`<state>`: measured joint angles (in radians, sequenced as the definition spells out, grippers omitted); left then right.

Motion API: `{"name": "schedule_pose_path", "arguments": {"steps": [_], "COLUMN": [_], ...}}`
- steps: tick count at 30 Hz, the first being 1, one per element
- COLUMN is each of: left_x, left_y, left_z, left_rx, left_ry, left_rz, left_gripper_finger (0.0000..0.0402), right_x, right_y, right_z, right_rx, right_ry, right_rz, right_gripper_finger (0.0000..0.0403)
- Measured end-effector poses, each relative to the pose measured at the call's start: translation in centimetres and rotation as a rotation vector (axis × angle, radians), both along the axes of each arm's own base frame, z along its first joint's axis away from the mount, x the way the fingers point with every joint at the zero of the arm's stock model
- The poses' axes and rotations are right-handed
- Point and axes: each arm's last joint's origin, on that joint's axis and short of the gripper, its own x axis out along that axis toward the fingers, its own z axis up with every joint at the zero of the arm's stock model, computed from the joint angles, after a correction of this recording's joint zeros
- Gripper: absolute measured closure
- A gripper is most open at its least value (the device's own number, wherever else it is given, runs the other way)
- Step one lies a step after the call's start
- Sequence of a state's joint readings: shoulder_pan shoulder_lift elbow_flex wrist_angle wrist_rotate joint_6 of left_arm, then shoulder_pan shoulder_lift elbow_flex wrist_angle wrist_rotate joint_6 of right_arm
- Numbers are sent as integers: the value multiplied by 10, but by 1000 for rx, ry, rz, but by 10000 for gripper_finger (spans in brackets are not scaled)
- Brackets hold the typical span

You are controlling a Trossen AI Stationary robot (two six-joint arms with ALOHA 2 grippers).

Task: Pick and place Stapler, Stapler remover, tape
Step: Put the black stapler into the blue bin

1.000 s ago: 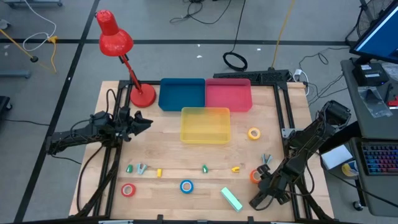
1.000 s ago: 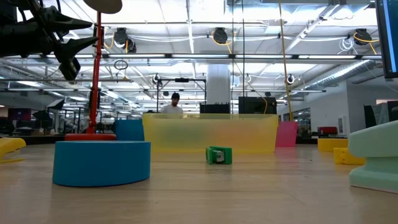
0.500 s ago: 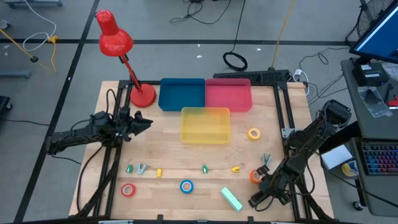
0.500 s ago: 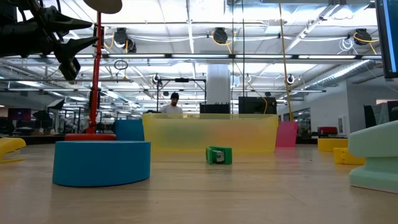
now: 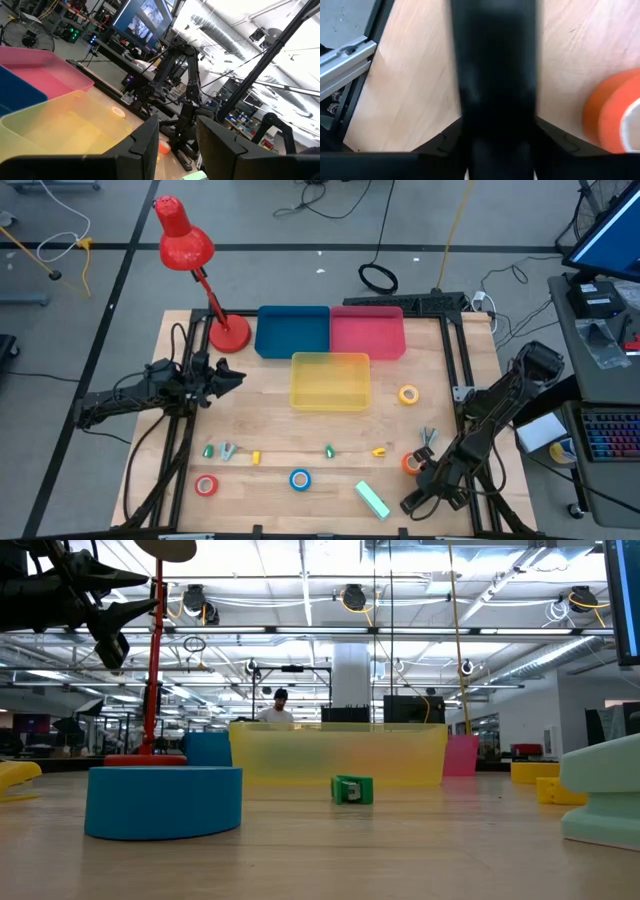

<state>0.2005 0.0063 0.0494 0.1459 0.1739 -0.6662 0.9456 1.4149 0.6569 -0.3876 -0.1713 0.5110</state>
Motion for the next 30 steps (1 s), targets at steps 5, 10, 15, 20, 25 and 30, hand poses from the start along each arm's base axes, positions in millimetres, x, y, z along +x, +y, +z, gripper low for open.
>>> {"name": "schedule_pose_path", "arguments": {"steps": [5, 10, 15, 20, 25, 30], "left_x": [0, 0, 0, 0, 0, 0], "left_y": [0, 0, 0, 0, 0, 0], "left_z": [0, 0, 0, 0, 0, 0], "left_rx": [-2, -2, -2, -5, 1, 6], "left_ry": [0, 0, 0, 0, 0, 0], "left_rz": [0, -1, -1, -1, 0, 1], "left_gripper_finger": [268, 268, 268, 268, 268, 268], "right_x": [-4, -8, -11, -13, -16, -24], "right_y": [-5, -9, -12, -14, -15, -17], "right_z": [-7, -14, -19, -21, -22, -24], "right_rx": [-20, -14, 6, 3, -19, -72], "right_ry": [31, 59, 81, 98, 111, 144], "right_rz": [-13, -53, -39, -27, -15, 7], "right_gripper_finger": [204, 198, 196, 196, 196, 195]}}
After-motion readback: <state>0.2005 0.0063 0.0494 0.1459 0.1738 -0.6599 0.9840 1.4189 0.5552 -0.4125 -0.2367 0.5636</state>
